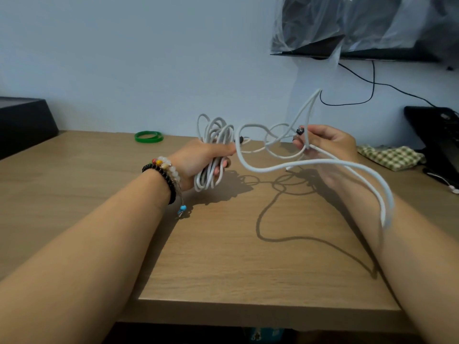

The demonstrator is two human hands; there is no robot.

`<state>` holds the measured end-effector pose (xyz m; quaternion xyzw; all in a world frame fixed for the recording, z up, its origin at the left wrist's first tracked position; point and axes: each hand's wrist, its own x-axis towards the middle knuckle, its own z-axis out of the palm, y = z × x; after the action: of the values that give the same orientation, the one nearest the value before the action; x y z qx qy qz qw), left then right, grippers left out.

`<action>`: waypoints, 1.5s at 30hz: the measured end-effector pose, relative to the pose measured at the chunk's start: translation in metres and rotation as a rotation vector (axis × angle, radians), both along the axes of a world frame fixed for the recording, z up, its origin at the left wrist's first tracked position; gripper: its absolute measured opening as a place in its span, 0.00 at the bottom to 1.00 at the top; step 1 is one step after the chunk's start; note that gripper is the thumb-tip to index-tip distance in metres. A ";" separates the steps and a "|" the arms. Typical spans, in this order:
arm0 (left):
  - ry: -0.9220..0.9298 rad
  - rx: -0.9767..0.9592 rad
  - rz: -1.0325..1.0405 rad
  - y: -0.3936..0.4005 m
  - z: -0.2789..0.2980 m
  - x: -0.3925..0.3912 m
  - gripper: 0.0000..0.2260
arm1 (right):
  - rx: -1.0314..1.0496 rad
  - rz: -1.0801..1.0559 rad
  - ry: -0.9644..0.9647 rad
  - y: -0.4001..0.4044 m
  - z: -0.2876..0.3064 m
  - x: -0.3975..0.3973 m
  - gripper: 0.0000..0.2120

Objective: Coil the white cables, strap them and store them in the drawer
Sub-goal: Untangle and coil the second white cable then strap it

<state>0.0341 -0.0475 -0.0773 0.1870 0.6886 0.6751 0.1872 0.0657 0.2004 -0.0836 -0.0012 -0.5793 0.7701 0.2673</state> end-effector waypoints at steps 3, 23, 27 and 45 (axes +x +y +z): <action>0.018 -0.025 0.037 0.001 -0.001 -0.001 0.07 | -0.006 0.060 -0.027 -0.008 -0.002 -0.003 0.04; 0.005 0.136 0.333 0.006 -0.011 0.000 0.09 | 0.373 -0.077 -0.061 -0.034 -0.002 0.017 0.10; 0.228 -0.184 0.459 0.006 -0.015 0.019 0.08 | 0.794 -0.118 -0.065 -0.042 -0.009 0.032 0.08; 0.355 -0.443 0.696 -0.045 0.057 0.067 0.16 | 0.862 -0.366 -0.439 0.008 0.132 0.089 0.05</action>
<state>0.1015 -0.0929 -0.0201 0.0127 0.8598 0.4918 -0.1365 0.1547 0.2088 0.0488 -0.1537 -0.8766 0.3838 0.2461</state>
